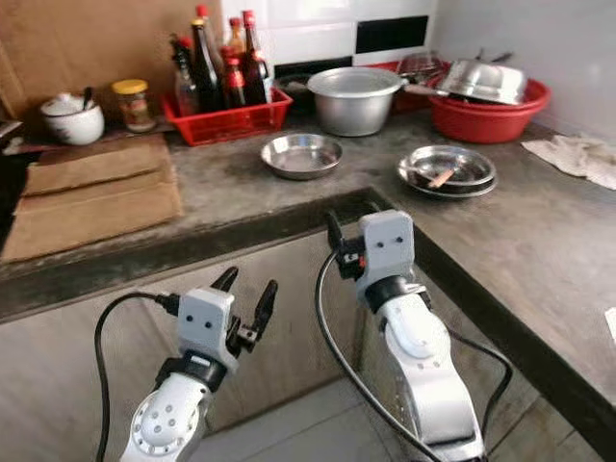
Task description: Kitchen organization
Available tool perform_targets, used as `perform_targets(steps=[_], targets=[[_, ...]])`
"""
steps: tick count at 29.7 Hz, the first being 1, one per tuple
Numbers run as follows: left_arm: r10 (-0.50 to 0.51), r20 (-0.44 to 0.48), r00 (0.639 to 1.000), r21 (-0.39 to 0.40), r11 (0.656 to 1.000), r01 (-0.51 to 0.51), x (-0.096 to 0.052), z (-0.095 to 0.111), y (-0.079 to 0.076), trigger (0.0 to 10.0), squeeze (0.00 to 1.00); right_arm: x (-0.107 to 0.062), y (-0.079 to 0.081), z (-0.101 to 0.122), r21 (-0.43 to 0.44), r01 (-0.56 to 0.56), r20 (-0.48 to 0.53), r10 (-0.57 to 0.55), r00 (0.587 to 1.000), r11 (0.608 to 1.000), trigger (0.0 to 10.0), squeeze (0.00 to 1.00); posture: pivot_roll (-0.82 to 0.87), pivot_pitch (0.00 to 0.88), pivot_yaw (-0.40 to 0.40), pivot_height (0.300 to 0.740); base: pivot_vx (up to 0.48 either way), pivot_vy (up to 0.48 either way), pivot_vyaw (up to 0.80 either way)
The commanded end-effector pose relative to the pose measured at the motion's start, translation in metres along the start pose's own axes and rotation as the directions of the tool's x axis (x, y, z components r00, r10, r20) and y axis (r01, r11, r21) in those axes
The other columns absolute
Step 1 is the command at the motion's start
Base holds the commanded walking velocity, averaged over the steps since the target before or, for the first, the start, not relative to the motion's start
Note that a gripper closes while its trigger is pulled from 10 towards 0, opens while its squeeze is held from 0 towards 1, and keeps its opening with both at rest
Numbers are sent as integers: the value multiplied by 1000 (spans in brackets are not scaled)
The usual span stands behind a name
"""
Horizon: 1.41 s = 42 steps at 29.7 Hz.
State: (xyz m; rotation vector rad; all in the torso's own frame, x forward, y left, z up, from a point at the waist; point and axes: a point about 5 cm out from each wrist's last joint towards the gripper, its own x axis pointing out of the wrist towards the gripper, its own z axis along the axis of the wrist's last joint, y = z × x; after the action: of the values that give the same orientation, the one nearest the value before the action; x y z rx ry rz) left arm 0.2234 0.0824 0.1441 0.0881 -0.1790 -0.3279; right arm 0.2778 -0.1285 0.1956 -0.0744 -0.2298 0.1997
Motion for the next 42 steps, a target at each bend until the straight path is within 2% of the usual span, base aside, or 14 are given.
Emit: perform_targets(steps=[1, 10, 15, 18, 30, 38, 39, 40, 42], targets=[[13, 2, 1000, 20, 1000, -13, -1, 1, 7, 10000, 0, 4, 9, 5, 15, -28, 19, 28, 999, 999, 10000, 0, 33, 27, -30, 740, 356, 0, 0], [16, -2, 1000, 25, 1000, -15, -2, 0, 8, 10000, 0, 7, 11, 5, 28, -35, 28, 35, 999, 999, 10000, 0, 34, 39, -27, 740, 355, 0, 0], [17, -1, 1000, 24, 1000, -17, -1, 0, 8, 10000, 0, 10, 17, 8, -10, -65, 42, 65, 997, 998, 10000, 0, 33, 40, -30, 740, 354, 0, 320], [17, 1, 1000, 23, 1000, -17, 0, 1, 8, 10000, 0, 12, 18, 9, 3, -56, 42, 56, 998, 998, 10000, 0, 36, 42, -32, 740, 356, 0, 613], [16, -7, 1000, 25, 1000, -16, 0, -1, 8, 10000, 0, 19, 21, 6, 50, -56, 26, 55, 998, 997, 10000, 0, 36, 46, -31, 740, 359, 0, 0], [19, 0, 1000, 13, 1000, -19, 1, 0, 8, 10000, 0, 28, 13, 8, 26, -15, 11, 15, 1000, 1000, 10000, 0, 32, 50, -29, 740, 343, 0, 0], [18, 1, 1000, 12, 1000, -18, 1, 0, 7, 10000, 0, 30, 9, 10, 30, -6, 16, 6, 1000, 1000, 10000, 569, 32, 50, -33, 740, 0, 0, 0], [17, 2, 1000, 12, 1000, -17, 1, 0, 7, 10000, 0, 31, 7, 11, 31, -1, 20, 0, 1000, 1000, 10000, 1000, 32, 50, -33, 740, 0, 0, 0], [17, 0, 1000, 10, 1000, -17, 1, 0, 7, 10000, 0, 34, 1, 12, 29, 19, 13, -19, 1000, 999, 10000, 1000, 30, 53, -33, 740, 0, 0, 0]])
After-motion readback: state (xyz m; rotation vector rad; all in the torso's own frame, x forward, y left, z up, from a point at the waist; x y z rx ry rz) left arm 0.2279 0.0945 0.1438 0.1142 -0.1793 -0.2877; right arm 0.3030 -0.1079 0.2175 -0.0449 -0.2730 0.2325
